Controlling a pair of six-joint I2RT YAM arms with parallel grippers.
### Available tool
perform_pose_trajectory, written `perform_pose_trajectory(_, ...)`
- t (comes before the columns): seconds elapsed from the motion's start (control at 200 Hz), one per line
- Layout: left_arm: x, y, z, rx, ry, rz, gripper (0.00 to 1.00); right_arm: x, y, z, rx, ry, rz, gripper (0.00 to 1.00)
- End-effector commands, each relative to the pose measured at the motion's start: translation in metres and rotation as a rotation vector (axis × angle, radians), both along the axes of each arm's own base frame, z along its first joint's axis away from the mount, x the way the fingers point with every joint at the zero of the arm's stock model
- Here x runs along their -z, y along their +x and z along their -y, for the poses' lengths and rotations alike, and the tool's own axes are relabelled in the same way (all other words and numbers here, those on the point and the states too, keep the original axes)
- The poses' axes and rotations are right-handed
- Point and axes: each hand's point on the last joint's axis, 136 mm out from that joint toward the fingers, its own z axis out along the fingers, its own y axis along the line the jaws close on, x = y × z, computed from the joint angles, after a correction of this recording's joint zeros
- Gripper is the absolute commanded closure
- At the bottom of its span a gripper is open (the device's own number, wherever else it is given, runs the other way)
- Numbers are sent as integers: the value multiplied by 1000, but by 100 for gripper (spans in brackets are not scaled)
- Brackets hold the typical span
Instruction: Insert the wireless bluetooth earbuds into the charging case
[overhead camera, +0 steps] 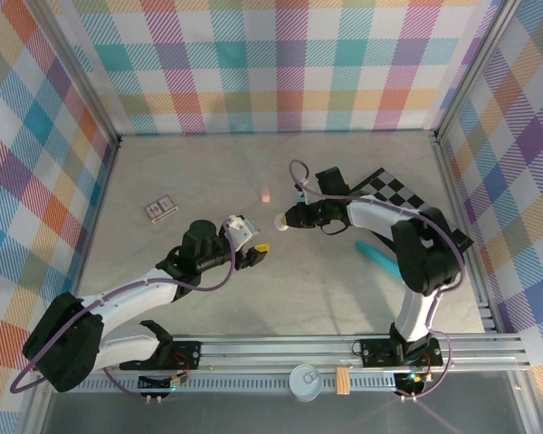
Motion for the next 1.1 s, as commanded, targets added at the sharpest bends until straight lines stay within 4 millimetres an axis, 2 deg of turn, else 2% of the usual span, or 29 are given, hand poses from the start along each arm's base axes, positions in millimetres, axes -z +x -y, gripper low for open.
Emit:
perform_pose_trajectory(0.0, 11, -4, -9, -25, 39, -26, 32, 23, 7, -5, 99, 22, -115, 88)
perform_pose_trajectory(0.05, 12, -5, -12, -36, 37, -29, 28, 32, 10, -3, 115, 12, -124, 88)
perform_pose_trajectory(0.15, 14, -4, -16, -59, 40, -28, 15, 43, 11, -1, 129, -7, -131, 87)
perform_pose_trajectory(0.225, 13, -4, -17, -68, 36, -24, 1, 48, 11, 2, 133, -26, -124, 80)
perform_pose_trajectory(0.27, 12, -4, -18, -71, 32, -23, 0, 51, 12, 5, 145, -46, -115, 77)
perform_pose_trajectory(0.37, 11, -3, -20, -88, 25, -15, 0, 47, 14, 14, 163, -88, -72, 61)
perform_pose_trajectory(0.435, 10, -2, -21, -96, 21, -9, 0, 42, 16, 21, 180, -120, -42, 43)
perform_pose_trajectory(0.56, 5, 4, -29, -153, 21, 12, 0, 23, 21, 36, 204, -188, 42, 24)
perform_pose_trajectory(0.725, -3, 28, -77, -432, 33, 98, 0, -14, 27, 64, 229, -303, 215, 2)
perform_pose_trajectory(0.835, -8, 37, -104, -532, 23, 99, 0, -50, 34, 89, 284, -355, 426, 1)
perform_pose_trajectory(0.935, -9, 49, -129, -616, -1, 105, 0, -84, 38, 121, 372, -383, 614, 1)
perform_pose_trajectory(1.05, -5, 62, -158, -719, -57, 103, 0, -99, 39, 174, 517, -443, 764, 1)
perform_pose_trajectory(1.095, -2, 65, -169, -758, -85, 100, 0, -93, 36, 192, 538, -482, 803, 1)
